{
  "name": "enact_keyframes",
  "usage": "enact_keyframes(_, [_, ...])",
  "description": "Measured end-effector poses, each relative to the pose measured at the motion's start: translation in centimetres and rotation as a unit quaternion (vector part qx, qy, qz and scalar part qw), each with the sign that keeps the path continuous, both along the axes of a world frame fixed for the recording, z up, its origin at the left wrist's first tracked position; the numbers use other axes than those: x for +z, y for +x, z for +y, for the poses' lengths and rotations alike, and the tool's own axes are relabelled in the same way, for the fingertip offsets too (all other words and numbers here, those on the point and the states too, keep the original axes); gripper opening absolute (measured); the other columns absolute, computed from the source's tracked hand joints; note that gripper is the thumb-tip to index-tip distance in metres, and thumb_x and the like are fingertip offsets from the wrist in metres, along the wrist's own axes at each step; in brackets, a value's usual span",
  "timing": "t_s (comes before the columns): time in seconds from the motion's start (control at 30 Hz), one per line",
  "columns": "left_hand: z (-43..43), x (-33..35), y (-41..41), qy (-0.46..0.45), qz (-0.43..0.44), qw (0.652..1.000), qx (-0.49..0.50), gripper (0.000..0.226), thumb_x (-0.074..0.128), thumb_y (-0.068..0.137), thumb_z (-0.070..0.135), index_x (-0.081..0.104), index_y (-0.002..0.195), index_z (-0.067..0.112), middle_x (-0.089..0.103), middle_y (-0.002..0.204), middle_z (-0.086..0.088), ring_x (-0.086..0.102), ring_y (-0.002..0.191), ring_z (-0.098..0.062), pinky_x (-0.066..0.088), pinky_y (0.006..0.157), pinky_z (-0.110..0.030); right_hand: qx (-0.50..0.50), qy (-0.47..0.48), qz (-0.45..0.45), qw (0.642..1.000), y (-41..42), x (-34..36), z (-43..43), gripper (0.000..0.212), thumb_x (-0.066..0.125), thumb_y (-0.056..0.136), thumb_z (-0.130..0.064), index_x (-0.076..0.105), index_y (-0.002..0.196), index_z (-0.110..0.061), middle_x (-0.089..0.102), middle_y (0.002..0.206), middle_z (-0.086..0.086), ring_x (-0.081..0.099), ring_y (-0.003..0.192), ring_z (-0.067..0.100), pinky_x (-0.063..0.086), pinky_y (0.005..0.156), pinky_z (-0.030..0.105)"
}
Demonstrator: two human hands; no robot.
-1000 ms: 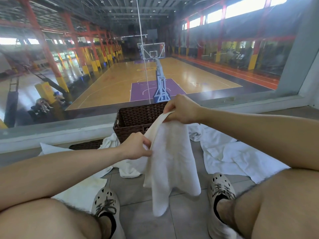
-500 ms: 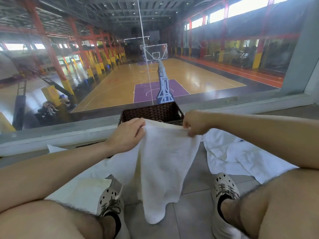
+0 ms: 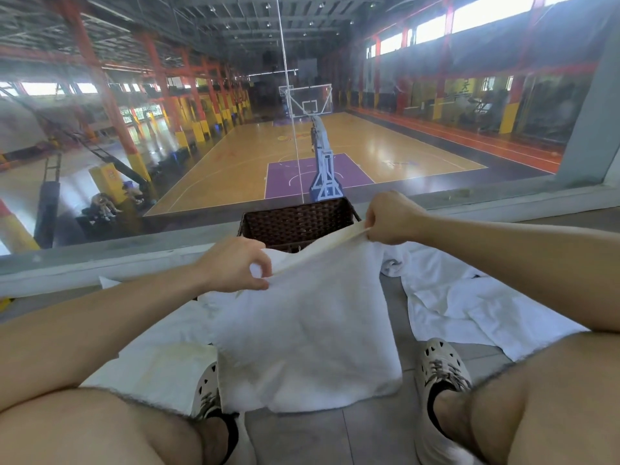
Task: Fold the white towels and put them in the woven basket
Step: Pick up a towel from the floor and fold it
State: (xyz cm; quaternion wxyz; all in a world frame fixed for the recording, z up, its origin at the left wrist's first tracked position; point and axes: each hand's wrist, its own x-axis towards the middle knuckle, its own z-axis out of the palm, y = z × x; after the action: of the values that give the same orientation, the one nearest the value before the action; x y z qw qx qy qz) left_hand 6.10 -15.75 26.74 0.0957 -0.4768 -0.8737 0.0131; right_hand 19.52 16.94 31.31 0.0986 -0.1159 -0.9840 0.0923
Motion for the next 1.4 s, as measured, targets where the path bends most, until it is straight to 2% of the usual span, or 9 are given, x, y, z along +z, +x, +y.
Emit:
enact_keyframes(0.17, [-0.6, -0.7, -0.2, 0.057, -0.056, 0.994, 0.081, 0.012, 0.07, 0.089, 0.057, 0.068, 0.091, 0.045, 0.06, 0.1, 0.014, 0.061, 0.092, -0.013, 0.052, 0.075, -0.037, -0.013, -0.047, 0.054, 0.997, 0.8, 0.6, 0.6, 0.014, 0.066, 0.085, -0.004, 0.079, 0.078, -0.006, 0.074, 0.075, 0.006, 0.055, 0.049, 0.012, 0.051, 0.045, 0.027])
enact_keyframes(0.37, [1.7, -0.2, 1.7, 0.206, -0.167, 0.962, 0.056, 0.01, 0.075, 0.096, 0.034, 0.068, 0.088, 0.033, 0.073, 0.096, 0.014, 0.065, 0.093, -0.005, 0.05, 0.08, -0.034, -0.013, 0.133, -0.178, 0.975, 1.4, -0.2, -0.7, 0.035, 0.074, 0.086, -0.021, 0.052, 0.06, -0.013, 0.051, 0.065, 0.002, 0.052, 0.066, 0.022, 0.045, 0.055, 0.028])
enact_keyframes(0.5, [3.3, 0.5, 3.1, 0.224, -0.187, 0.956, 0.023, 0.01, 0.074, 0.097, 0.035, 0.07, 0.089, 0.032, 0.074, 0.096, 0.013, 0.067, 0.092, -0.007, 0.049, 0.077, -0.03, 0.07, -0.02, -0.142, 0.987, 1.3, -1.9, -3.7, 0.048, 0.087, 0.077, -0.059, 0.074, 0.096, -0.018, 0.071, 0.096, -0.003, 0.066, 0.093, 0.019, 0.055, 0.08, 0.034])
enact_keyframes(0.6, [3.9, 1.2, 3.4, 0.237, -0.192, 0.953, 0.004, 0.008, 0.077, 0.094, 0.037, 0.073, 0.088, 0.035, 0.075, 0.093, 0.014, 0.068, 0.09, -0.006, 0.05, 0.078, -0.032, 0.119, -0.114, -0.109, 0.98, 1.2, -3.3, -6.2, 0.073, 0.084, 0.063, -0.081, 0.069, 0.115, -0.031, 0.063, 0.108, -0.014, 0.059, 0.101, 0.012, 0.054, 0.088, 0.035])
enact_keyframes(0.77, [3.9, 1.8, 4.1, 0.233, -0.18, 0.956, -0.018, 0.006, 0.081, 0.094, 0.034, 0.077, 0.09, 0.033, 0.076, 0.091, 0.018, 0.068, 0.094, -0.002, 0.048, 0.078, -0.021, 0.108, -0.2, -0.037, 0.973, -0.7, -4.9, -7.3, 0.029, 0.089, 0.077, -0.055, 0.078, 0.082, -0.029, 0.069, 0.077, -0.012, 0.065, 0.078, 0.01, 0.052, 0.066, 0.027])
enact_keyframes(0.83, [3.4, 1.8, 4.0, 0.217, -0.162, 0.962, -0.019, 0.007, 0.081, 0.09, 0.028, 0.075, 0.089, 0.031, 0.074, 0.091, 0.015, 0.066, 0.092, -0.005, 0.049, 0.08, -0.027, 0.106, -0.187, -0.016, 0.977, -1.2, -4.5, -7.2, 0.032, 0.09, 0.081, -0.047, 0.073, 0.068, -0.024, 0.062, 0.066, -0.01, 0.057, 0.066, 0.01, 0.044, 0.059, 0.026])
enact_keyframes(1.0, [2.0, 1.1, 3.7, 0.162, -0.127, 0.979, 0.018, 0.013, 0.083, 0.08, 0.028, 0.072, 0.083, 0.033, 0.067, 0.09, 0.009, 0.06, 0.088, -0.013, 0.05, 0.078, -0.037, 0.119, -0.177, 0.041, 0.976, -1.1, -4.1, -6.9, 0.038, 0.089, 0.081, -0.051, 0.074, 0.073, -0.017, 0.061, 0.067, -0.006, 0.052, 0.064, 0.011, 0.042, 0.058, 0.03])
enact_keyframes(1.2, [1.8, -1.5, 3.9, 0.051, -0.095, 0.993, 0.05, 0.026, 0.088, 0.074, 0.048, 0.074, 0.085, 0.029, 0.056, 0.094, 0.004, 0.054, 0.086, -0.014, 0.034, 0.056, -0.025, 0.119, -0.162, 0.106, 0.974, -0.6, -3.2, -6.2, 0.03, 0.081, 0.088, -0.053, 0.073, 0.078, -0.025, 0.066, 0.076, -0.008, 0.059, 0.075, 0.008, 0.047, 0.065, 0.031])
enact_keyframes(1.4, [1.2, -1.7, 3.3, 0.133, -0.163, 0.974, 0.078, 0.008, 0.083, 0.085, 0.033, 0.077, 0.085, 0.028, 0.06, 0.089, 0.011, 0.058, 0.084, -0.006, 0.042, 0.066, -0.025, 0.112, -0.176, 0.12, 0.971, -0.4, -2.5, -4.8, 0.025, 0.077, 0.094, -0.047, 0.072, 0.082, -0.026, 0.067, 0.084, -0.01, 0.059, 0.08, 0.003, 0.042, 0.065, 0.027])
